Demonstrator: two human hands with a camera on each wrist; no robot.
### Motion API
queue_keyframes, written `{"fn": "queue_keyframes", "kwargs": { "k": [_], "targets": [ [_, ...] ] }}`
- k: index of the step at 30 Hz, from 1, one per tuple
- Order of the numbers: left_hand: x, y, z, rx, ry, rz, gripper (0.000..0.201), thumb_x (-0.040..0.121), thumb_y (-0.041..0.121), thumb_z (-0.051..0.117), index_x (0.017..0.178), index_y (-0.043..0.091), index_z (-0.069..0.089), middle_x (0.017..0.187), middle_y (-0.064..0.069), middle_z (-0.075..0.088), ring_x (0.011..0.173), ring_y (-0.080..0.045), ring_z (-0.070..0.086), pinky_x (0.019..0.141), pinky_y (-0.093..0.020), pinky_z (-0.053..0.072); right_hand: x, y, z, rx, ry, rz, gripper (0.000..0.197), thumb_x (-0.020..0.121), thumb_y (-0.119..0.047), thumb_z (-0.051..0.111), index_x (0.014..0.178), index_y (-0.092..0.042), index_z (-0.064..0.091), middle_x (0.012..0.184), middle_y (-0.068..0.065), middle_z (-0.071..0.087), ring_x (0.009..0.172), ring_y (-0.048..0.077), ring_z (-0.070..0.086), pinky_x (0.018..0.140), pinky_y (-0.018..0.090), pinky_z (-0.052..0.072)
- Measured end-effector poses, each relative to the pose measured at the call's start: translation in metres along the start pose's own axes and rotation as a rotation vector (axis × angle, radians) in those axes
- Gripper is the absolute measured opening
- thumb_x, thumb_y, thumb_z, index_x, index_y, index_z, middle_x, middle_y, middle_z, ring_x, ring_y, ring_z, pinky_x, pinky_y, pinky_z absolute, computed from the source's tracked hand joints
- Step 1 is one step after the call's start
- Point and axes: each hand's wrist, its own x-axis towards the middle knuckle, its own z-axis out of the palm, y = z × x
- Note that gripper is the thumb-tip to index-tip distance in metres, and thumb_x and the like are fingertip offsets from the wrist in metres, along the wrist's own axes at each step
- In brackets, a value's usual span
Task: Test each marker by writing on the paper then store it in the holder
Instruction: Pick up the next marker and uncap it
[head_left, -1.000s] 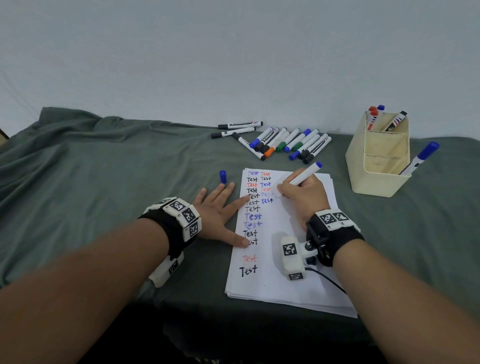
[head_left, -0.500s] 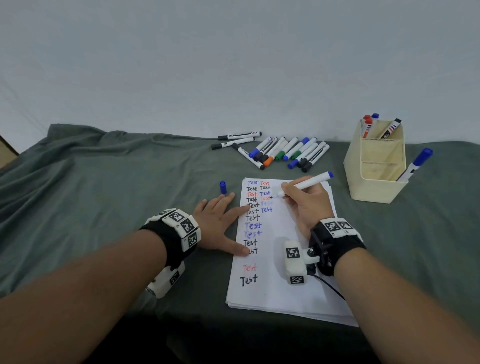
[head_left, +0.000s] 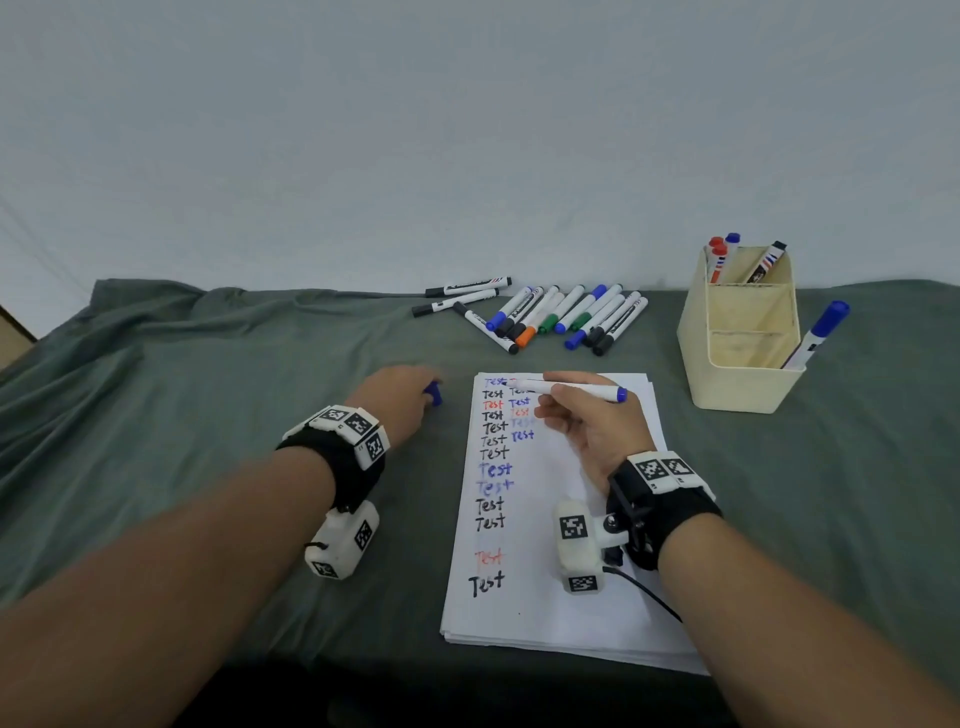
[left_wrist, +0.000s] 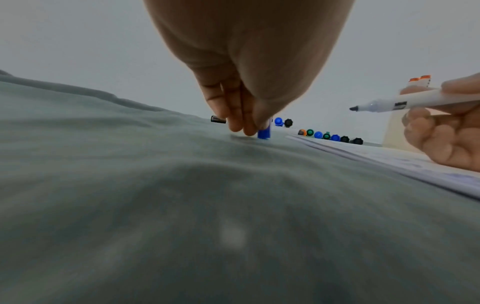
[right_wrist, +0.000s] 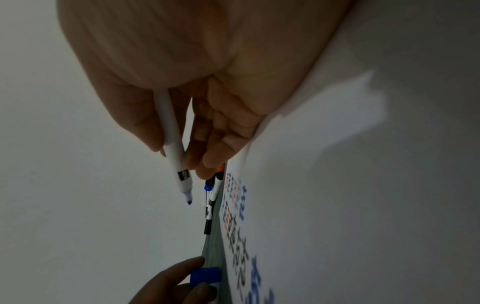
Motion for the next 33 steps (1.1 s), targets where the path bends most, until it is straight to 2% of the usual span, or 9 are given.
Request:
{"fn": "queue_keyframes", "kwargs": {
  "k": [3, 7, 12, 17, 21, 25, 28, 30, 33],
  "targets": [
    [0.003, 0.007, -0.001, -0.027, 0.068, -0.023, 0.018, 0.098, 0.028, 0.053, 0.114, 0.025, 0.060, 0.109, 0.000, 0.067, 0.097, -0.022, 0.059, 0.080, -0.031, 0.043, -0.001, 0.000, 0.001, 0.000, -0.008, -0.004, 0.017, 0.081, -0.010, 0.069, 0.095, -0.014, 0.078, 0.087, 0.020, 0.075, 0.078, 0.027, 0.073, 0.068, 0.029, 0.056],
    [0.003, 0.021, 0.003, -0.097, 0.058, 0.027, 0.019, 0.100, 0.035, 0.049, 0.116, 0.025, 0.051, 0.102, 0.001, 0.066, 0.079, -0.016, 0.055, 0.069, -0.030, 0.038, 0.001, 0.002, 0.001, -0.027, -0.003, -0.028, 0.025, 0.075, -0.016, 0.073, 0.100, -0.014, 0.070, 0.090, 0.020, 0.076, 0.078, 0.029, 0.073, 0.068, 0.032, 0.055],
    [-0.001, 0.034, 0.004, -0.164, 0.009, 0.114, 0.021, 0.101, 0.036, 0.048, 0.120, 0.026, 0.047, 0.113, -0.003, 0.067, 0.091, -0.019, 0.062, 0.079, -0.034, 0.049, 0.000, 0.003, 0.001, -0.034, -0.029, -0.049, 0.025, 0.074, -0.017, 0.074, 0.098, -0.012, 0.071, 0.089, 0.019, 0.076, 0.076, 0.029, 0.073, 0.066, 0.031, 0.055],
    [0.000, 0.049, 0.004, -0.202, -0.032, 0.157, 0.015, 0.101, 0.028, 0.048, 0.116, 0.025, 0.047, 0.103, -0.001, 0.066, 0.081, -0.015, 0.058, 0.067, -0.030, 0.041, -0.003, 0.003, 0.001, -0.049, -0.056, -0.052, 0.018, 0.074, -0.017, 0.077, 0.092, -0.016, 0.075, 0.090, 0.019, 0.077, 0.078, 0.031, 0.073, 0.069, 0.034, 0.055],
    [0.002, 0.057, 0.004, -0.173, -0.021, 0.159, 0.016, 0.103, 0.022, 0.043, 0.117, 0.019, 0.049, 0.091, -0.002, 0.063, 0.079, -0.016, 0.057, 0.066, -0.030, 0.041, -0.004, 0.002, 0.001, -0.060, -0.045, -0.061, 0.015, 0.075, -0.020, 0.078, 0.090, -0.019, 0.077, 0.090, 0.017, 0.077, 0.081, 0.031, 0.074, 0.069, 0.033, 0.056],
    [0.005, 0.060, 0.007, -0.143, 0.003, 0.153, 0.013, 0.103, 0.021, 0.043, 0.115, 0.019, 0.047, 0.091, -0.003, 0.059, 0.074, -0.014, 0.053, 0.060, -0.027, 0.037, -0.004, 0.003, 0.000, -0.108, -0.052, -0.072, 0.020, 0.076, -0.024, 0.079, 0.095, -0.020, 0.076, 0.092, 0.013, 0.078, 0.086, 0.031, 0.075, 0.072, 0.033, 0.056],
    [0.005, 0.061, 0.009, -0.158, 0.014, 0.153, 0.012, 0.103, 0.020, 0.044, 0.114, 0.021, 0.047, 0.092, -0.005, 0.060, 0.073, -0.015, 0.053, 0.059, -0.028, 0.038, -0.003, 0.002, -0.001, -0.137, -0.057, -0.079, 0.023, 0.074, -0.028, 0.080, 0.095, -0.022, 0.076, 0.092, 0.010, 0.078, 0.086, 0.027, 0.076, 0.071, 0.029, 0.057],
    [0.007, 0.062, 0.008, -0.159, 0.013, 0.136, 0.013, 0.103, 0.023, 0.044, 0.115, 0.022, 0.048, 0.094, -0.005, 0.061, 0.076, -0.015, 0.055, 0.063, -0.029, 0.044, -0.003, 0.002, 0.000, -0.151, -0.054, -0.087, 0.024, 0.072, -0.032, 0.079, 0.094, -0.023, 0.076, 0.091, 0.009, 0.078, 0.084, 0.025, 0.076, 0.069, 0.026, 0.056],
    [0.013, 0.064, 0.006, -0.016, 0.040, 0.133, 0.027, 0.100, 0.038, 0.047, 0.124, 0.026, 0.045, 0.106, -0.006, 0.061, 0.089, -0.019, 0.058, 0.078, -0.038, 0.053, -0.001, 0.003, -0.001, -0.160, -0.005, -0.102, 0.022, 0.072, -0.031, 0.077, 0.091, -0.022, 0.074, 0.087, 0.010, 0.077, 0.074, 0.020, 0.071, 0.065, 0.026, 0.055]
  ]
}}
